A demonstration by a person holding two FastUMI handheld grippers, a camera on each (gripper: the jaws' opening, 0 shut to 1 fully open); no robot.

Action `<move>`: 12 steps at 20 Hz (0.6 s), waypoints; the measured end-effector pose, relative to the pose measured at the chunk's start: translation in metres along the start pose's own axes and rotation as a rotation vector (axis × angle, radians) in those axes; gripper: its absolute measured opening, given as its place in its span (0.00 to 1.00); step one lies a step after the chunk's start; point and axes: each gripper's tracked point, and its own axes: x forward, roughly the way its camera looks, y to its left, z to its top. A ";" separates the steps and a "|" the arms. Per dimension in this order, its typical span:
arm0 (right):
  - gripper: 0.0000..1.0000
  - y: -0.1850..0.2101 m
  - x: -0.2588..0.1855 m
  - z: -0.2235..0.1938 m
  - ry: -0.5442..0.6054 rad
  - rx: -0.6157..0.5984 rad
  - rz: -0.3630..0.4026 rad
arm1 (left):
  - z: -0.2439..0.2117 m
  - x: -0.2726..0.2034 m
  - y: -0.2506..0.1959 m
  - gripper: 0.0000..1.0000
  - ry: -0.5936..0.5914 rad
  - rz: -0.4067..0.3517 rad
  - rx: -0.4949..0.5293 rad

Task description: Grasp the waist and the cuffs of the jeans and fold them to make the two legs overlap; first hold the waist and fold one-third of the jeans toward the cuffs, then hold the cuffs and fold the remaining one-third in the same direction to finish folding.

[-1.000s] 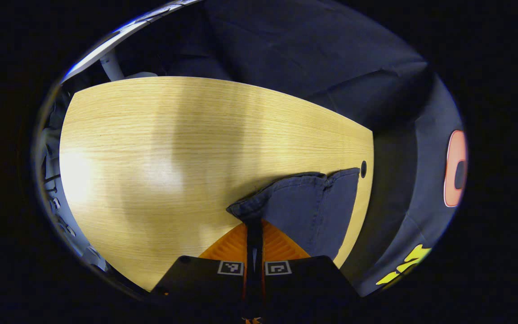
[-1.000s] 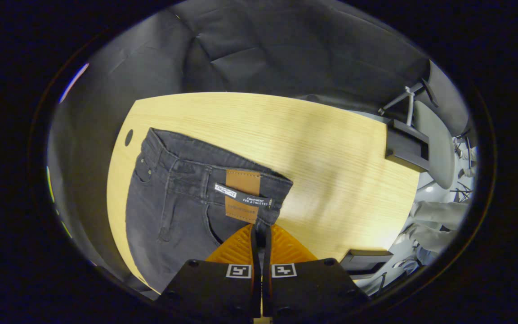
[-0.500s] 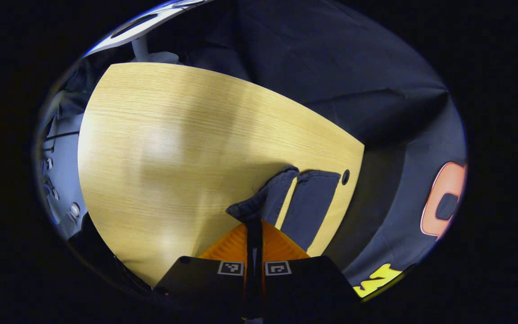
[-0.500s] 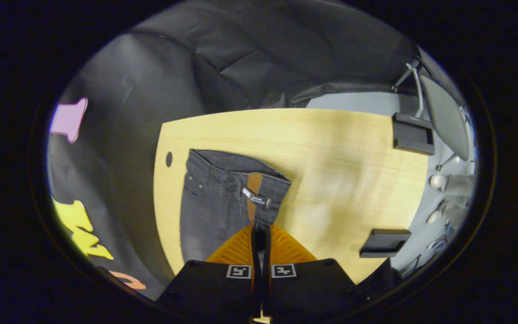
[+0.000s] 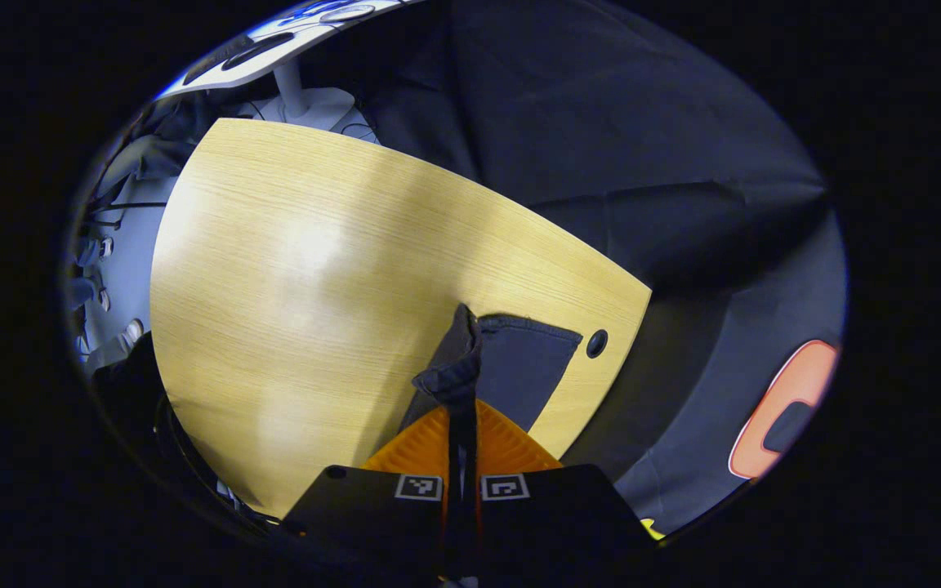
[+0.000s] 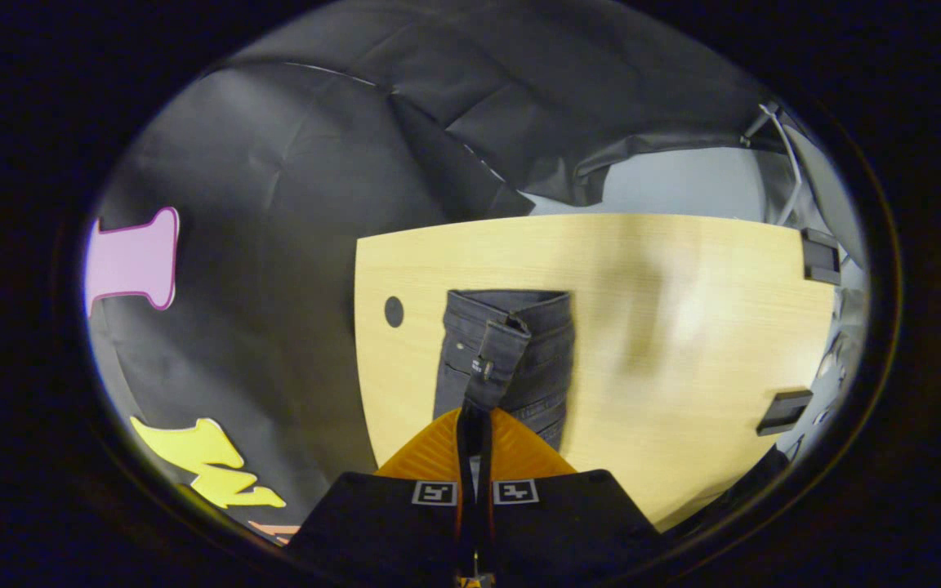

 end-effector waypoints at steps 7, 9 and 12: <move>0.01 0.051 0.075 0.014 0.015 -0.015 -0.047 | -0.021 0.057 -0.072 0.04 -0.018 0.049 0.066; 0.01 0.055 0.096 0.017 0.018 -0.024 -0.065 | -0.028 0.084 -0.087 0.04 -0.016 0.069 0.086; 0.01 0.053 0.127 0.020 0.027 -0.021 -0.084 | -0.030 0.126 -0.097 0.04 -0.004 0.092 0.128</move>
